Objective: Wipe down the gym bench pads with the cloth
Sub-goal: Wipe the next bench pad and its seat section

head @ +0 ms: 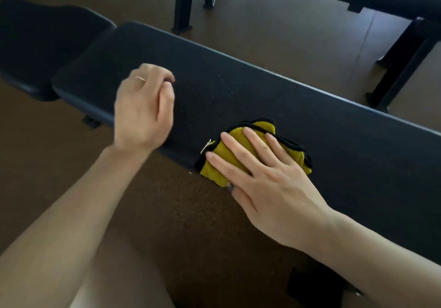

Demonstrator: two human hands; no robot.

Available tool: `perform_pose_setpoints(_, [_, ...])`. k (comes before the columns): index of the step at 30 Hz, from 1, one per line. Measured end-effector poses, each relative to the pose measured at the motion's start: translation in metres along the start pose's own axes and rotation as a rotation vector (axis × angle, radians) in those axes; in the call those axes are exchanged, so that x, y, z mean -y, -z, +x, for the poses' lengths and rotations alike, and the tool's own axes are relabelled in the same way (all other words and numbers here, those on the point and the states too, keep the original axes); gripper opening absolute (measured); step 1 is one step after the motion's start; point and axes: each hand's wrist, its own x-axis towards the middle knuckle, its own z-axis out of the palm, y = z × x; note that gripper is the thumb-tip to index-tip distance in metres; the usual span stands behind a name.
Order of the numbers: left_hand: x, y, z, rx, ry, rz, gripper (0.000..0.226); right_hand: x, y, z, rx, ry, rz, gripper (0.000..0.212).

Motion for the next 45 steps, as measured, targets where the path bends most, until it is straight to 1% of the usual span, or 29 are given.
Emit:
perform_pose_setpoints(2, [0.044, 0.007, 0.019, 0.041, 0.122, 0.037, 0.031, 0.013, 0.003, 0.027, -0.004, -0.035, 0.021, 0.057])
perform_pose_setpoints(3, [0.056, 0.008, 0.026, 0.058, 0.152, 0.039, 0.031, 0.019, 0.005, 0.043, -0.010, -0.053, 0.031, 0.056])
perform_pose_setpoints(6, [0.065, 0.006, 0.031, 0.098, 0.139, -0.006, 0.030, 0.032, 0.013, 0.097, -0.032, -0.116, 0.067, 0.055])
perform_pose_setpoints(11, [0.067, 0.009, 0.030, 0.102, 0.174, -0.029, 0.034, 0.044, 0.023, 0.166, -0.040, -0.242, 0.058, 0.054])
perform_pose_setpoints(13, [0.067, 0.010, 0.030, 0.113, 0.171, -0.018, 0.032, 0.050, 0.023, 0.163, -0.049, -0.279, 0.067, 0.054])
perform_pose_setpoints(16, [0.069, 0.012, 0.031, 0.129, 0.156, -0.026, 0.027, 0.065, 0.017, 0.121, -0.055, -0.330, 0.078, 0.054])
perform_pose_setpoints(20, [0.068, 0.013, 0.031, 0.142, 0.131, -0.036, 0.027, 0.079, 0.012, 0.065, 0.009, -0.372, 0.033, 0.055])
perform_pose_setpoints(24, [0.069, 0.010, 0.031, 0.146, 0.090, -0.017, 0.027, 0.070, 0.015, 0.084, -0.001, -0.354, 0.069, 0.055])
perform_pose_setpoints(28, [0.069, 0.006, 0.032, 0.162, 0.077, 0.013, 0.028, 0.051, 0.021, 0.144, -0.064, -0.343, 0.086, 0.054])
perform_pose_setpoints(31, [0.072, 0.007, 0.032, 0.157, 0.097, 0.025, 0.029, 0.040, 0.025, 0.180, -0.070, -0.350, 0.079, 0.054])
perform_pose_setpoints(35, [0.071, 0.007, 0.031, 0.118, 0.124, 0.026, 0.029, 0.047, 0.023, 0.170, -0.086, -0.333, 0.084, 0.055])
perform_pose_setpoints(38, [0.070, 0.005, 0.030, 0.095, 0.132, 0.026, 0.028, 0.063, 0.014, 0.137, -0.090, -0.227, 0.084, 0.055])
perform_pose_setpoints(40, [0.070, 0.004, 0.030, 0.087, 0.139, 0.020, 0.027, 0.060, 0.010, 0.126, -0.074, -0.163, 0.080, 0.056])
perform_pose_setpoints(42, [0.071, 0.004, 0.029, 0.063, 0.154, 0.008, 0.026, 0.049, 0.013, 0.134, -0.063, -0.107, 0.094, 0.055])
perform_pose_setpoints(45, [0.069, 0.005, 0.030, 0.068, 0.174, 0.014, 0.027, 0.029, 0.023, 0.175, -0.085, -0.081, 0.099, 0.053])
